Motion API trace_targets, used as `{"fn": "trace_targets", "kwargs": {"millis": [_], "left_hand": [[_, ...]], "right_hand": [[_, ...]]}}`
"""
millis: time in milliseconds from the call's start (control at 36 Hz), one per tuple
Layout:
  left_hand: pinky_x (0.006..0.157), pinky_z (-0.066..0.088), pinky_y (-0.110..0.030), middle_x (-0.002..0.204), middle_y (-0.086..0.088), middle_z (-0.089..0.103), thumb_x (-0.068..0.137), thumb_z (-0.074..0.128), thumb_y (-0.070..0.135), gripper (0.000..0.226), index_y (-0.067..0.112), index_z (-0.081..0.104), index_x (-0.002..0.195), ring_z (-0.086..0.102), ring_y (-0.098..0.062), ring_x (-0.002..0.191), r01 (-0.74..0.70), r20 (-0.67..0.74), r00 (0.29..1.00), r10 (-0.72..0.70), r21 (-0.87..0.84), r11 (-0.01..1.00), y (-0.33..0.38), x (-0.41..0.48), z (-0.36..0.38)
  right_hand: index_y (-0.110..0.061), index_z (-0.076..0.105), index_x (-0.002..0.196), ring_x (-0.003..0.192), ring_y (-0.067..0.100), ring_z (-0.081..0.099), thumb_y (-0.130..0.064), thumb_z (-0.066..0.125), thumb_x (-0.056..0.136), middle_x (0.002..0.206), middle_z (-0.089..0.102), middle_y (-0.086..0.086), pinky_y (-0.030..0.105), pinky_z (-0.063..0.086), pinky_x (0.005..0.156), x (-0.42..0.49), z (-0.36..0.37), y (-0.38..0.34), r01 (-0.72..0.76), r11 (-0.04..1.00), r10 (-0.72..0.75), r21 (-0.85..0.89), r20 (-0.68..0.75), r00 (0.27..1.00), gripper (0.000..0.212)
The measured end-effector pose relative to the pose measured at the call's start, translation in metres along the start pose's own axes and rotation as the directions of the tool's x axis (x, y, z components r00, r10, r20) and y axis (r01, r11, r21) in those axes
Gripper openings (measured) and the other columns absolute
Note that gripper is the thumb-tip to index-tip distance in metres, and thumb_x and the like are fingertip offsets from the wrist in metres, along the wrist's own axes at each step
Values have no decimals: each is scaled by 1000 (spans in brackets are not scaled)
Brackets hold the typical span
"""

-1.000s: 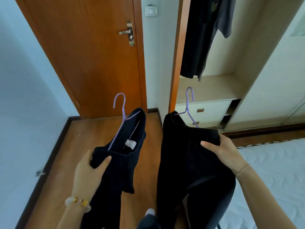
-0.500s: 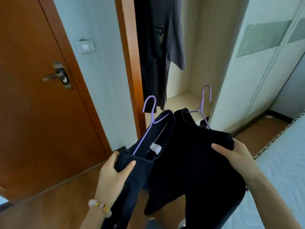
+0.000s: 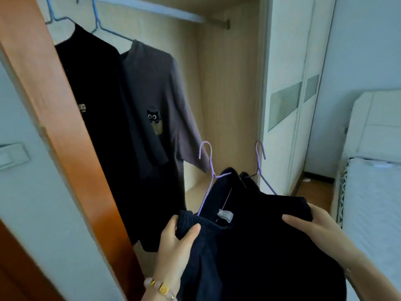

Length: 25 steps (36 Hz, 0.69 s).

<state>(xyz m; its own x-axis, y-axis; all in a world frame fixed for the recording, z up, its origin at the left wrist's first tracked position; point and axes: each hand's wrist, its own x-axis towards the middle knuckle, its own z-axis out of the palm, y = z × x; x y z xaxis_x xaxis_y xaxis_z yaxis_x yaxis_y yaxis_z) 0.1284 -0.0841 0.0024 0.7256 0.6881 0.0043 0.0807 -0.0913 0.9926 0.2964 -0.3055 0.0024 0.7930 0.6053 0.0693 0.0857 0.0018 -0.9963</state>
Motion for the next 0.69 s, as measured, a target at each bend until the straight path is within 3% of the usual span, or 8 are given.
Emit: {"fn": "trace_targets", "kwargs": {"millis": [111,194,278,333,417,472,611,694], "left_hand": [[83,52,-29,97,-7,69,89,60,10,13,9,62,103,66,-18,91,-35,48,998,42,-149,988,40,66,31],[85,51,-29,96,-3,69,89,60,9,11,14,61,99,65,-18,92,-71,73,993,89,-215,974,68,111,56],[85,50,-27,100,-4,67,89,61,9,17,11,59,105,63,-18,95,-97,93,988,124,-254,962,93,152,79],[83,50,-27,104,-6,66,87,63,7,22,11,56,108,62,-19,98,-90,115,985,127,-284,955,105,179,91],[73,49,-25,102,-7,64,82,67,2,24,16,53,96,62,-20,95,-95,126,982,142,-320,943,115,222,108],[73,51,-27,101,-5,64,81,68,1,28,20,51,93,63,-20,94,-113,112,981,156,-318,941,117,249,120],[69,52,-28,101,-9,63,81,67,0,31,12,49,104,63,-23,90,-125,41,989,145,-309,943,130,308,142],[74,53,-34,104,-12,62,81,66,-2,37,7,48,111,63,-27,93,-120,-32,993,116,-312,942,140,343,147]], "right_hand": [[-12,68,101,76,19,73,-30,74,59,90,76,9,17,53,56,43,-9,-33,35,998,-37,-44,-41,998,46],[-15,70,100,80,22,73,-50,87,40,90,76,6,22,55,61,77,-18,-52,57,994,-61,-93,-39,997,72],[-13,66,108,85,24,73,-25,76,72,94,76,6,34,56,74,118,-27,-71,43,993,-50,-112,-56,997,39],[-10,64,109,82,25,73,-11,67,82,92,76,9,32,57,69,146,-30,-81,20,993,-27,-118,-58,998,27],[-4,64,103,68,22,73,-2,63,84,80,76,9,24,55,53,194,-34,-92,15,996,-21,-91,-59,998,19],[-4,63,98,61,18,72,0,61,85,72,75,6,21,53,49,229,-36,-94,26,997,-30,-76,-53,998,15],[-4,62,93,58,15,70,0,60,85,65,74,3,19,51,48,315,-34,-103,61,997,-59,-52,34,998,9],[-1,64,99,62,17,70,-2,60,86,74,74,7,20,52,52,358,-33,-106,73,996,-65,-59,119,991,14]]}}
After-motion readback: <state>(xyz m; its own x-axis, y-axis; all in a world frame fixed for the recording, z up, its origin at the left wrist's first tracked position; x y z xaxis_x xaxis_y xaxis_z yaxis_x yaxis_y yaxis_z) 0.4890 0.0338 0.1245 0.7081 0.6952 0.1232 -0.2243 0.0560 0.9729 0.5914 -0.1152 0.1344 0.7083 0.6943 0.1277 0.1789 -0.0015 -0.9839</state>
